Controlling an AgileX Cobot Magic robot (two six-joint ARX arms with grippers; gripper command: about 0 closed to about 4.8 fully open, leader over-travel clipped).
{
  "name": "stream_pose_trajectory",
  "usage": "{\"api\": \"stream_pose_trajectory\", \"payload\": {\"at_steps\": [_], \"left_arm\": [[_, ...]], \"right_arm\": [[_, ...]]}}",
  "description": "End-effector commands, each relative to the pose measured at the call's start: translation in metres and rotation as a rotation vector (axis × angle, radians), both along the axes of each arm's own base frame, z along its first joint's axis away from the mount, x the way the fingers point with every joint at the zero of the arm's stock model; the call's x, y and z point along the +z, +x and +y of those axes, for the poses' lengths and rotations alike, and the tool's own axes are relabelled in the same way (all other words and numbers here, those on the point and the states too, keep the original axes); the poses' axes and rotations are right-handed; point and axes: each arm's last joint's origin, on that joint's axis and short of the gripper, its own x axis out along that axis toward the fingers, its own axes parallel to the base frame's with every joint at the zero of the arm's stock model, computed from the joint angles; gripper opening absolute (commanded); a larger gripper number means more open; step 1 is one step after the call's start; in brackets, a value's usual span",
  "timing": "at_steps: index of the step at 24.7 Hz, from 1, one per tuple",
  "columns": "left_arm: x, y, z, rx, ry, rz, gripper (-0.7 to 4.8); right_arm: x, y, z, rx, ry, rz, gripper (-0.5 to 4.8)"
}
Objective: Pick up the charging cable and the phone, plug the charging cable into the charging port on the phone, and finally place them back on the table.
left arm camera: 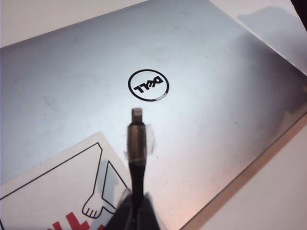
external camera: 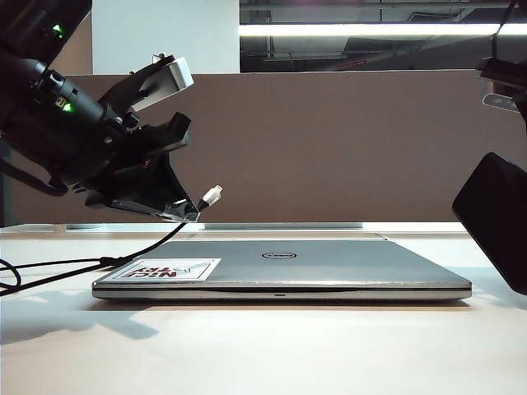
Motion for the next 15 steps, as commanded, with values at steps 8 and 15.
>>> {"api": "stream_pose_trajectory", "payload": {"at_steps": [8,15], "left_arm": [[0.005,0.002,-0.002,-0.003,-0.024,-0.027,-0.08],[0.005,0.002,-0.002,-0.003,-0.024,-0.027,-0.08]], "right_arm": [[-0.007,-0.004,0.005,0.074,-0.054,0.111,-0.06],[-0.021,0.003,0.021,0.14,-0.063,0.171,-0.06]]}}
